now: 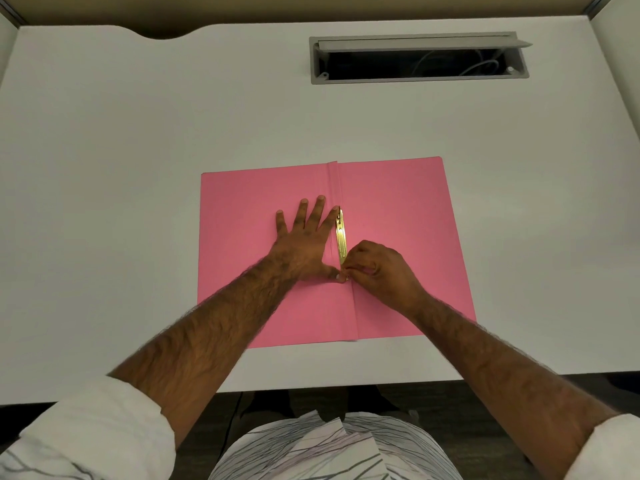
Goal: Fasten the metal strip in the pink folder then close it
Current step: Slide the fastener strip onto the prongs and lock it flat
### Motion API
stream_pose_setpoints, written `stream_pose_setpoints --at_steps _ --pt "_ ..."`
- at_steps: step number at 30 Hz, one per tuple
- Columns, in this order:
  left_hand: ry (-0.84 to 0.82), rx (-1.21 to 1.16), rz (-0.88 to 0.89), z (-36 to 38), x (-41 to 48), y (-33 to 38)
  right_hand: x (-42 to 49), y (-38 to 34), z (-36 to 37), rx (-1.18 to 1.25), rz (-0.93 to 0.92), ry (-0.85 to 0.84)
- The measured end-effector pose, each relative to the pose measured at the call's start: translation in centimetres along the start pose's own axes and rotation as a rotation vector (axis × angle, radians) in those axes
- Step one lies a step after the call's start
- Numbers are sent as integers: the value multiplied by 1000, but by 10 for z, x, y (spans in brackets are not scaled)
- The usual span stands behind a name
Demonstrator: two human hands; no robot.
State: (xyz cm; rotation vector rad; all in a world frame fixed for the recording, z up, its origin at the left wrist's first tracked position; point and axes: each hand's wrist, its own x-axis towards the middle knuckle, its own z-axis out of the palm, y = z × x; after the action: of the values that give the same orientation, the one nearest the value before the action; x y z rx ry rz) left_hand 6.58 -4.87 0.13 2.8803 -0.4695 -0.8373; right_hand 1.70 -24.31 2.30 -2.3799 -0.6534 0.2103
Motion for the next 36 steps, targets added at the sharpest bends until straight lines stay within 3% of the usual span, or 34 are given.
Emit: stream_pose_setpoints --at_steps 12,29,36 --pt "10 6 8 -2 -2 0 -12 11 2 -232 -47 -27" --pt "55 50 14 -3 -4 1 -16 0 25 -56 188 81" --pt "-4 83 9 -9 0 2 -26 -6 28 -317 31 62"
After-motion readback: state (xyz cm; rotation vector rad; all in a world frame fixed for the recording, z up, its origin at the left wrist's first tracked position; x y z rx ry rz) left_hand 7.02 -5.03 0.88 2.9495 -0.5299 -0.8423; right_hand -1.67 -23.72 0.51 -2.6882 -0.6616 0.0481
